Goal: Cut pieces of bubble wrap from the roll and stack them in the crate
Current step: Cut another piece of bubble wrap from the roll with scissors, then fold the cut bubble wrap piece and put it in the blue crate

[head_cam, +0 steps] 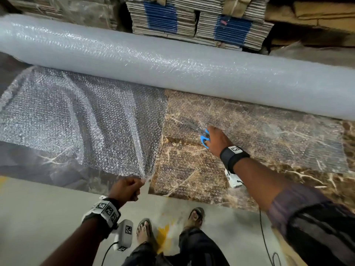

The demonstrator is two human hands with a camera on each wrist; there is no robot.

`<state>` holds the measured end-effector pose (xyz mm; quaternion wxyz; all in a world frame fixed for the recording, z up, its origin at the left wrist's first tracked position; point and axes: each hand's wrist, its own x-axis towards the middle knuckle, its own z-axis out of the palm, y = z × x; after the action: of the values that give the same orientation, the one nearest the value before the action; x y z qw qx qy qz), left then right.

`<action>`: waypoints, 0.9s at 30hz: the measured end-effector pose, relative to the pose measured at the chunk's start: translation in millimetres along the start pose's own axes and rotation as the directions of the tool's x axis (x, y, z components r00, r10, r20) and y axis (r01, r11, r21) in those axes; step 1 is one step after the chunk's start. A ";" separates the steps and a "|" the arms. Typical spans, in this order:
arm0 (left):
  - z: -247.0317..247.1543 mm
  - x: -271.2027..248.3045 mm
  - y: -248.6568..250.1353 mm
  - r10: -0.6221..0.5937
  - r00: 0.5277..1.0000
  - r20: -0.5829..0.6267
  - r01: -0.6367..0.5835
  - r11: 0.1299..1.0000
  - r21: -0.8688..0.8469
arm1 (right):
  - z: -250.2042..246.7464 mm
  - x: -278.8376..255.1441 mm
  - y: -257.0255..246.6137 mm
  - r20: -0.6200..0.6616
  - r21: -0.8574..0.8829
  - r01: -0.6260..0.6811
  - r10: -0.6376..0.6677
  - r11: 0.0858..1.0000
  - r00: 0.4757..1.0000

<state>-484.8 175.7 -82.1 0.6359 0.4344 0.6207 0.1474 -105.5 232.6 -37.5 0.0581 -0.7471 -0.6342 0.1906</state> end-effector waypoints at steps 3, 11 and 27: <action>5.9 -13.2 1.6 0.053 0.993 -0.109 -0.048 0.998 0.044 | -3.8 -5.4 8.6 -0.024 -0.023 0.066 -0.066 0.998 0.998; 53.4 -20.6 61.2 0.360 0.914 -0.186 -0.203 0.804 0.559 | 1.0 -54.1 24.2 0.055 -0.017 0.237 -0.236 0.971 0.970; 111.5 47.2 110.6 0.451 0.888 0.088 -0.219 0.248 0.944 | 4.9 -79.2 49.5 0.043 0.131 -0.043 0.038 0.990 0.998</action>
<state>-334.8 232.9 -48.6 0.1543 0.8236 0.5423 -0.0616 -71.2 145.6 -41.6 0.0906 -0.7503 -0.6060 0.2483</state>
